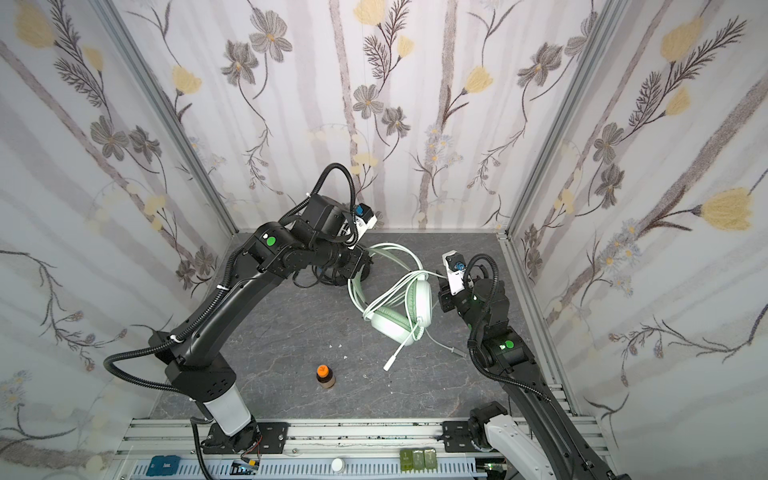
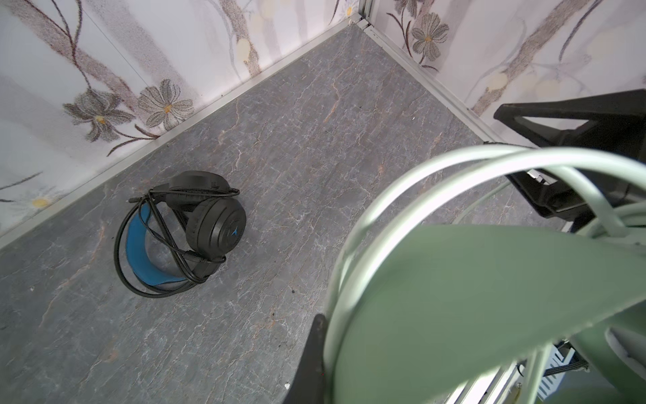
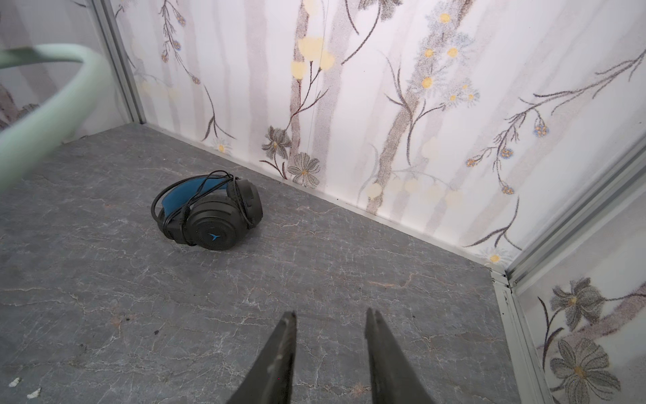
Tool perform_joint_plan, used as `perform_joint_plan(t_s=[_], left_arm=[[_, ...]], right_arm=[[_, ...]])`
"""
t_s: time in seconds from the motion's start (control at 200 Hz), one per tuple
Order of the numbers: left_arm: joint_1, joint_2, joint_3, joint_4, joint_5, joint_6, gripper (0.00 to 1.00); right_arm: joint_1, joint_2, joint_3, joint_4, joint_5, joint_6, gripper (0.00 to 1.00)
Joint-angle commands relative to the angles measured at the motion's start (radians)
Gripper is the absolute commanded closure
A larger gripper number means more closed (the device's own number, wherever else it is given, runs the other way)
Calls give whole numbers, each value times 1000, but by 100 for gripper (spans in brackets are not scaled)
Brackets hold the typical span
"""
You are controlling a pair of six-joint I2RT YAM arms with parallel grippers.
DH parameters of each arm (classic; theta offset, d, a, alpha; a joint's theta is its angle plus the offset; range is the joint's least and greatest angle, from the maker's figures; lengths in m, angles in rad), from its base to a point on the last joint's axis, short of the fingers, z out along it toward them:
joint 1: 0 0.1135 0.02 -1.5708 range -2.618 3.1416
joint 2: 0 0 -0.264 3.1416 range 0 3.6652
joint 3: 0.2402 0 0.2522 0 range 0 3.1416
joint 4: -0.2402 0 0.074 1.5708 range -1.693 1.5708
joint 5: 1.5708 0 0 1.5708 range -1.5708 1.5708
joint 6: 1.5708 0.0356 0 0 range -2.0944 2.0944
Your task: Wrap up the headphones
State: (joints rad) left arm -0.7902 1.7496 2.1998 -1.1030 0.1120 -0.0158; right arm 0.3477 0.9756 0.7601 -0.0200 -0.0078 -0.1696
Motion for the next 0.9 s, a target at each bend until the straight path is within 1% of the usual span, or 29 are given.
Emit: perform_joint_plan(t_s=[0.0,0.1,0.245,0.37,0.46,0.704,0.894], left_arm=[[2,-1,42,93,86,-74,100],[6,3,71,124,136,-97,100],[12,25,140,130,208,-124,100],[19,51,210,131,254,-153,100],[22,56,233,162,280,-185,100],[29,57,253,255,332,-267,100],[32,67,301,263,330,-296,100]], right_arm=[[-2,-18,-51,109,-54,28,61],[-3,-43,-81,163,-92,41,60],[-6,-56,-74,207,-124,62,60],[-10,-43,-58,224,-150,75,65],[-12,-44,-61,235,-160,82,65],[-13,-58,-93,293,-232,119,60],[-17,-50,-132,357,-277,157,50]])
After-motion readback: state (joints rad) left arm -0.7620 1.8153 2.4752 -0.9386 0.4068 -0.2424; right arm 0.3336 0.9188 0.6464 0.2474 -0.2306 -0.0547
